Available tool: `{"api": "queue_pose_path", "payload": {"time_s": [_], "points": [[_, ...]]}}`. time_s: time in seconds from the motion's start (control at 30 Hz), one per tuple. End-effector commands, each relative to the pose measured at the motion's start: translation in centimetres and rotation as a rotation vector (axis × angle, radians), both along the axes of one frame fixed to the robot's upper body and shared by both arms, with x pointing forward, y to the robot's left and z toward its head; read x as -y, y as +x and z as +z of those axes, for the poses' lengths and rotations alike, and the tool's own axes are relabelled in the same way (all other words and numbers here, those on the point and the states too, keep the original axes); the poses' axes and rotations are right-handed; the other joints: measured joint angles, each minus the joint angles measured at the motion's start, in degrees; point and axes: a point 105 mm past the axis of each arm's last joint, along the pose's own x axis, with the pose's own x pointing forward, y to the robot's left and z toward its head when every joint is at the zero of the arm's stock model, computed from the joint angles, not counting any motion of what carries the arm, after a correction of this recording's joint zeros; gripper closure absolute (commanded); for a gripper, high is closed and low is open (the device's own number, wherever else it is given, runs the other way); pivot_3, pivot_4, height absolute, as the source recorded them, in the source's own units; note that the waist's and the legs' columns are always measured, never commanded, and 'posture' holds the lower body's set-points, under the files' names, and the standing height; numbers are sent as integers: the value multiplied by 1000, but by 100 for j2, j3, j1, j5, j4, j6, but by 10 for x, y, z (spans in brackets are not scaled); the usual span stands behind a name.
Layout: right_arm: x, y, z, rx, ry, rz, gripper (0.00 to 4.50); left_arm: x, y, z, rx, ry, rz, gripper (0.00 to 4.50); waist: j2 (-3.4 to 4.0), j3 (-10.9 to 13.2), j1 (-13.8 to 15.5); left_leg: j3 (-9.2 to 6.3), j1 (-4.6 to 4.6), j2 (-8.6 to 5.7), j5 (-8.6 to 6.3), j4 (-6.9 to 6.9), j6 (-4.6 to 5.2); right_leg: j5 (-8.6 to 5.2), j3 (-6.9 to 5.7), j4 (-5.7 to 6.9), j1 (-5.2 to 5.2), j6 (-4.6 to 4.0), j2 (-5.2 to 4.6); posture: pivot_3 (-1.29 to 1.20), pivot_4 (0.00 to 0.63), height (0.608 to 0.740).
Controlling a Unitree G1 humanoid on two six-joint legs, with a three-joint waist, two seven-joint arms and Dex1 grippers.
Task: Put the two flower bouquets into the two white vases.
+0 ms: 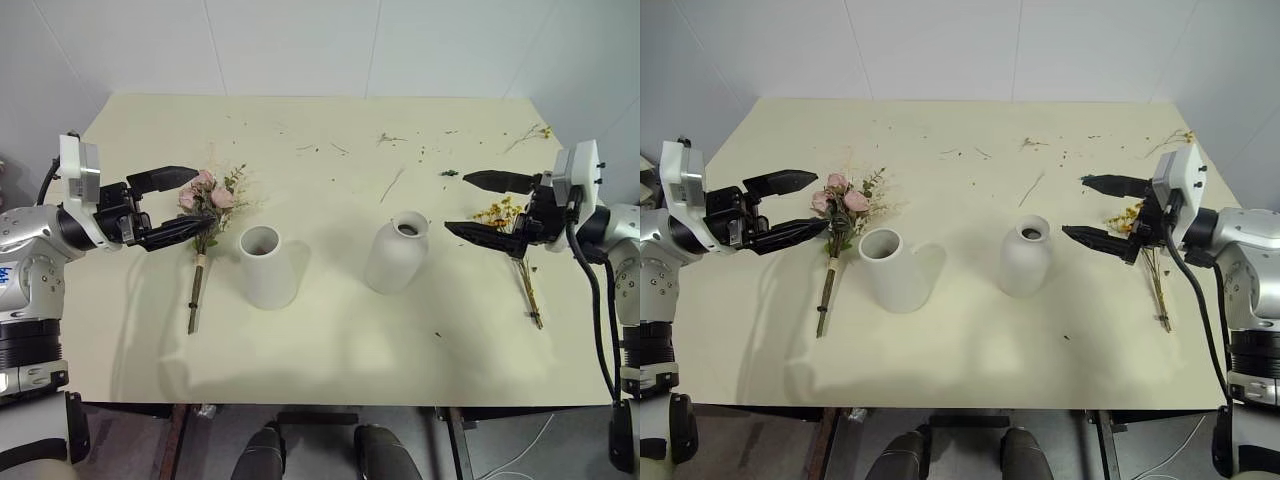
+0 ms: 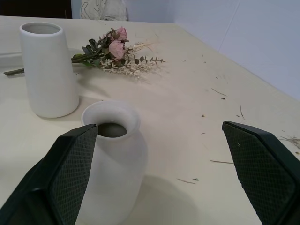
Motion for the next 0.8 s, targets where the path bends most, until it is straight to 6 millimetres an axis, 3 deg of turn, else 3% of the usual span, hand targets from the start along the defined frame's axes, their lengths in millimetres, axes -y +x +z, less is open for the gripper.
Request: {"api": "queue_pose_path", "payload": {"time_s": [0.03, 0.2, 0.43, 0.57, 0.8], "points": [[6, -3, 17, 63, 1, -14, 0, 4, -5, 14, 46, -4, -33, 16, 0, 0, 1, 0, 0, 0, 0, 1, 0, 0, 0, 1, 0, 0, 0, 0, 150, 740], [27, 0, 14, 2, 43, -106, 0, 17, -10, 18, 36, -8, -97, 16, 0, 0, 7, 0, 0, -1, 0, 6, 0, 0, 0, 3, 1, 0, 0, 0, 150, 740], [106, 11, 6, -201, -125, -512, 0, 50, -13, 22, 55, 35, -232, 16, 5, 3, 24, 0, -6, -6, -4, 23, 7, 0, 0, 6, 4, 1, -4, 0, 150, 740], [143, 2, -28, -514, -214, -711, 0, 67, -19, 18, 65, 76, -272, 16, 6, 3, -48, 3, -3, -2, -6, 23, 10, 0, 5, 7, 3, 0, 0, 0, 150, 740], [137, -10, -77, -800, -298, -669, 0, 73, -29, 18, 56, 59, -289, 16, 11, 5, -125, 10, -4, -1, -12, 30, 17, -4, 9, 7, 1, 1, 1, 0, 150, 740]]}}
